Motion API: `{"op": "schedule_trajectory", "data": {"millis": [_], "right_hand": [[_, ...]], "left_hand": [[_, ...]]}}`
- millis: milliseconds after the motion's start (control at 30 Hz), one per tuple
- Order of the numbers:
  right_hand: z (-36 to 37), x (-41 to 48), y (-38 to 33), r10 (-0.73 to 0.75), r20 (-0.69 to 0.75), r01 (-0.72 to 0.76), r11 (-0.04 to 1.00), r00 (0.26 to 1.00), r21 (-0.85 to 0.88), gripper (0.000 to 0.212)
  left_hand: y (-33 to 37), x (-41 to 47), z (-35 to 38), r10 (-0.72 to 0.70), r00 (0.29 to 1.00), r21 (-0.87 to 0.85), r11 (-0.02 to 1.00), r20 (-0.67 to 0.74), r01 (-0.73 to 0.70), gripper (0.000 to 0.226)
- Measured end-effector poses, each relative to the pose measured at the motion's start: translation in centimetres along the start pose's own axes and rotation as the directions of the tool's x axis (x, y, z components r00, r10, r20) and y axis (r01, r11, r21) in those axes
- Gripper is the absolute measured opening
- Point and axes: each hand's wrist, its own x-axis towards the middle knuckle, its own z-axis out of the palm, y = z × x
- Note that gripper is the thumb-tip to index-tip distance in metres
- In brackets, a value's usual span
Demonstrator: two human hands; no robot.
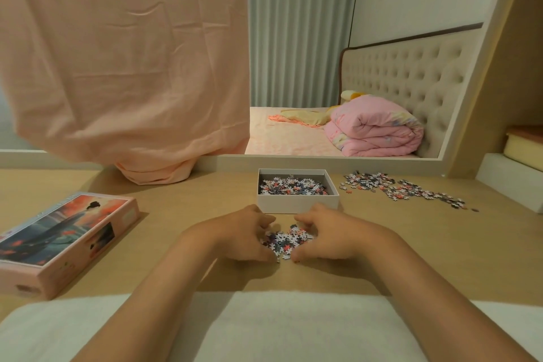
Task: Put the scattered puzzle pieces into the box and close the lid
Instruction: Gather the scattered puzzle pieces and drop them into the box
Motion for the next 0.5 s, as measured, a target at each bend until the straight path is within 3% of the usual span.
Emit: {"op": "schedule_trajectory", "data": {"millis": [100, 233, 500], "right_hand": [[0.6, 0.6, -0.3, 0.012, 0.035, -0.008, 0.994, 0.999, -0.112, 0.092], [0.9, 1.1, -0.5, -0.013, -0.009, 0.013, 1.0, 1.0, 0.004, 0.081], [1.0, 1.2, -1.3, -0.03, -0.114, 0.043, 0.992, 0.993, 0.117, 0.041]], "left_hand": [[0.3, 0.3, 0.7, 0.028, 0.999, 0.085, 0.996, 0.036, -0.031, 0.078], [0.4, 0.6, 1.1, 0.099, 0.993, 0.018, 0.995, -0.056, -0.099, 0.056], [0.3, 1.0, 1.7, 0.116, 0.964, -0.089, 0.986, -0.238, -0.14, 0.032]]}}
